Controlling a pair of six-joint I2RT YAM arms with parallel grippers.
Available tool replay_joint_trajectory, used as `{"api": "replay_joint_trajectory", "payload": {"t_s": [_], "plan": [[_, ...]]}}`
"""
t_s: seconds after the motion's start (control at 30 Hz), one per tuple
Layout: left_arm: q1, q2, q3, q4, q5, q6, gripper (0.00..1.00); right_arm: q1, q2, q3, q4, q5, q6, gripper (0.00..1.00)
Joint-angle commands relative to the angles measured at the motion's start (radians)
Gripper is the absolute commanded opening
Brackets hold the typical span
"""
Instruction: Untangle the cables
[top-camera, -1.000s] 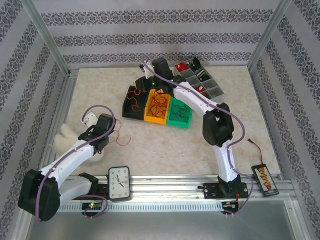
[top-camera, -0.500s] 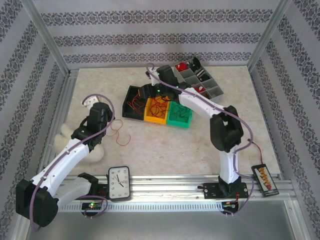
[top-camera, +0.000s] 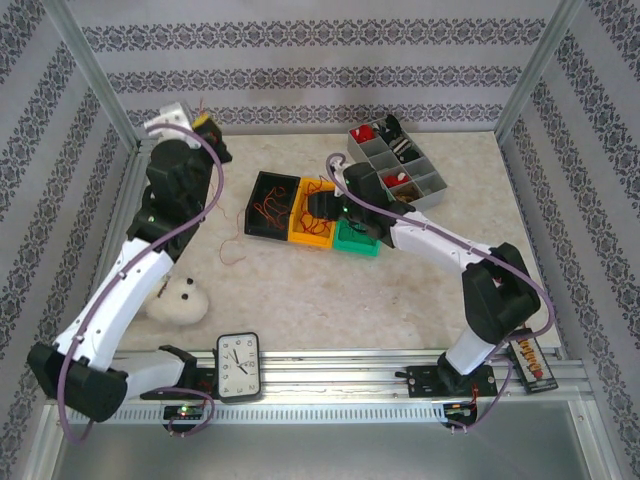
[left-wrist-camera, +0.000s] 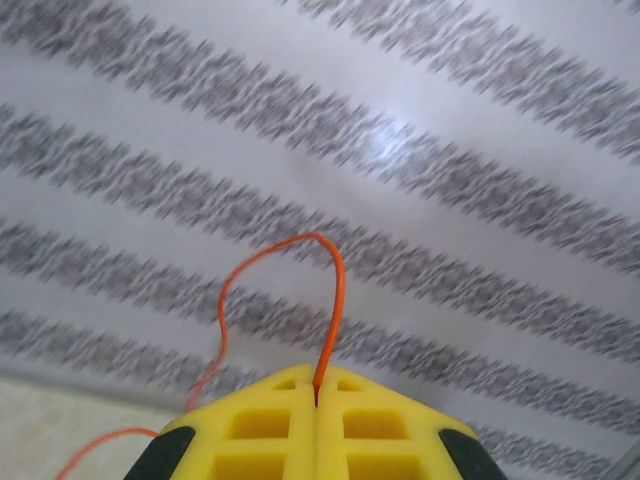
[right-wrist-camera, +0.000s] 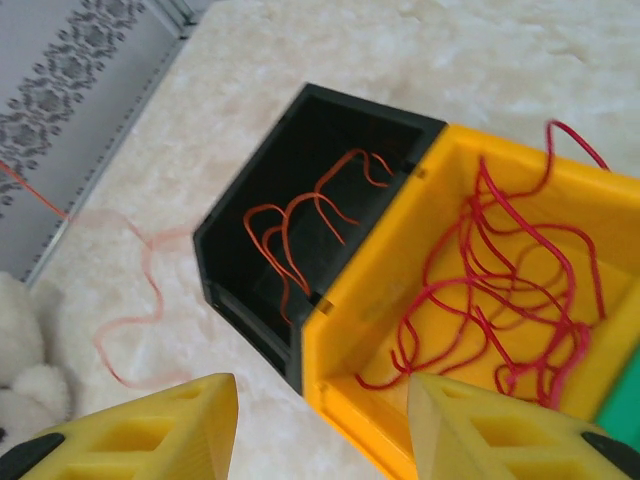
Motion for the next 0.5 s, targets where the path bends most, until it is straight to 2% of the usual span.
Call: {"api": "replay_joint_trajectory", "payload": {"t_s": [0.0,0.2,0.47], "plan": [[-0.002,0.065,0.107,0.106,0.118,0.049,0.00,-0.009,-0.048,-0.008,0.058,0.043,0.010,0.49],[-0.007,0.133,0.122,0.152,0.213,-0.043,0.00,-0.013,-0.048,-0.022,0.076,0.046,0.011,0.50],[-0.012,0.138,-0.012,0.154,0.287,-0.139,0.00,-0.028,-0.068,-0.060,0.090,0.054,0.016,0.50]]}}
